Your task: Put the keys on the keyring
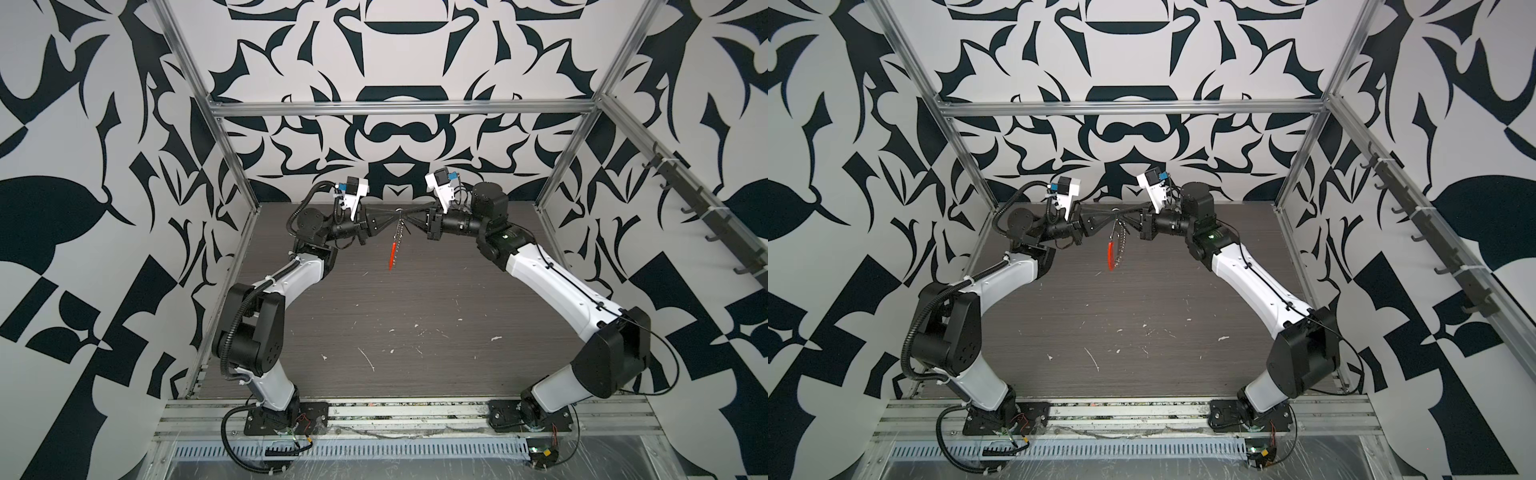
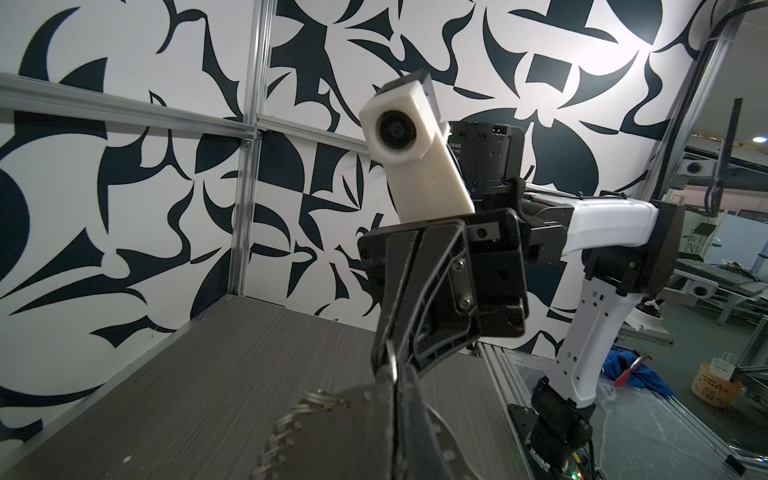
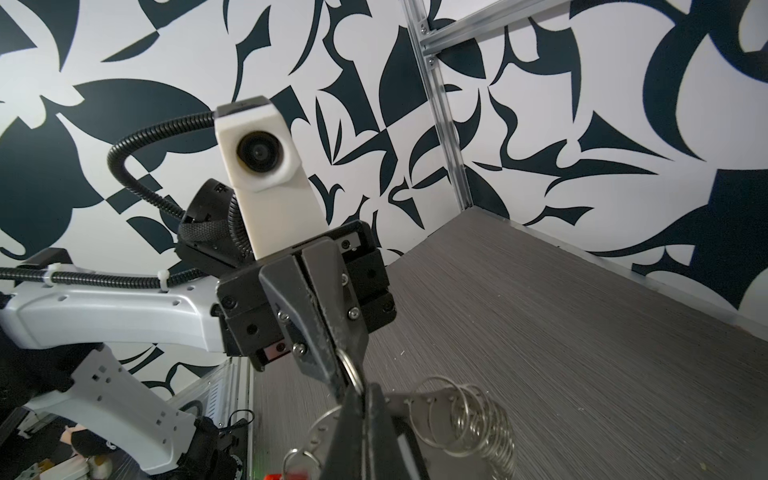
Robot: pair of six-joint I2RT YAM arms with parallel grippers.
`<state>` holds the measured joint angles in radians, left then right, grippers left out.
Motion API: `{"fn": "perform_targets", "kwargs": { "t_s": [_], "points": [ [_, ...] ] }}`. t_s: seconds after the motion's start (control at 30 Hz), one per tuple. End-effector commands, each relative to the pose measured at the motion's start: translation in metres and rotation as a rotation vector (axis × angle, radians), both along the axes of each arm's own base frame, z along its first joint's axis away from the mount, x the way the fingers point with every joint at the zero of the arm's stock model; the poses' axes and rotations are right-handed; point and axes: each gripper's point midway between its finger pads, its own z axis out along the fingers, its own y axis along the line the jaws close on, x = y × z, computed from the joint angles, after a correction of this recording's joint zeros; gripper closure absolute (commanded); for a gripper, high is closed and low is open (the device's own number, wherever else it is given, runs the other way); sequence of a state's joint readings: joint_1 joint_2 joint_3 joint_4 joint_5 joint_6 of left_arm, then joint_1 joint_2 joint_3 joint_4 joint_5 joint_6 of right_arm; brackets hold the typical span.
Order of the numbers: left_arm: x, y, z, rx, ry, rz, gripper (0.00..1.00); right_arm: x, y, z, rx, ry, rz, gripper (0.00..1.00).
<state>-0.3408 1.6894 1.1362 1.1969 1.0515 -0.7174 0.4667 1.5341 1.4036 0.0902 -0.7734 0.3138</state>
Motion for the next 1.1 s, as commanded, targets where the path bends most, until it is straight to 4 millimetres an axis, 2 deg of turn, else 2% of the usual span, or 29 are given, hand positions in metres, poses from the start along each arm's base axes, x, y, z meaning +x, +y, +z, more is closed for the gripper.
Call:
{"fn": "perform_targets", "kwargs": {
  "t_s": [0.0, 0.33, 0.37, 0.43, 0.53, 0.73, 0.83, 0.93, 1.07],
  "points": [
    [-0.010, -0.002, 0.003, 0.000, -0.062, -0.023, 1.00, -0.008, -0.008, 0.028, 0.022, -0.096, -0.035, 1.00],
    [-0.007, 0.000, 0.000, 0.005, -0.054, -0.013, 1.00, -0.015, -0.012, 0.030, 0.019, -0.120, -0.039, 1.00],
    [-0.007, 0.000, -0.001, 0.005, -0.053, -0.013, 0.98, -0.015, -0.012, 0.030, 0.019, -0.119, -0.038, 1.00],
    [-0.005, 0.000, -0.003, 0.008, -0.047, -0.011, 0.87, -0.015, -0.012, 0.031, 0.020, -0.120, -0.034, 1.00],
    [-0.003, 0.001, -0.005, 0.014, -0.040, -0.003, 0.78, -0.015, -0.011, 0.031, 0.019, -0.119, -0.029, 1.00],
    [-0.001, 0.006, -0.007, 0.028, -0.035, 0.010, 0.79, -0.014, -0.011, 0.024, -0.002, -0.112, -0.028, 1.00],
    [0.002, 0.018, -0.007, 0.057, -0.047, 0.029, 0.76, -0.014, -0.011, 0.019, -0.026, -0.114, -0.022, 1.00],
    [0.000, 0.030, -0.010, 0.138, -0.106, 0.057, 0.77, -0.018, -0.010, 0.010, -0.079, -0.137, 0.001, 1.00],
    [-0.017, 0.029, -0.048, 0.457, -0.185, 0.054, 0.72, -0.017, -0.007, -0.005, -0.155, -0.171, 0.011, 1.00]
  ]
}}
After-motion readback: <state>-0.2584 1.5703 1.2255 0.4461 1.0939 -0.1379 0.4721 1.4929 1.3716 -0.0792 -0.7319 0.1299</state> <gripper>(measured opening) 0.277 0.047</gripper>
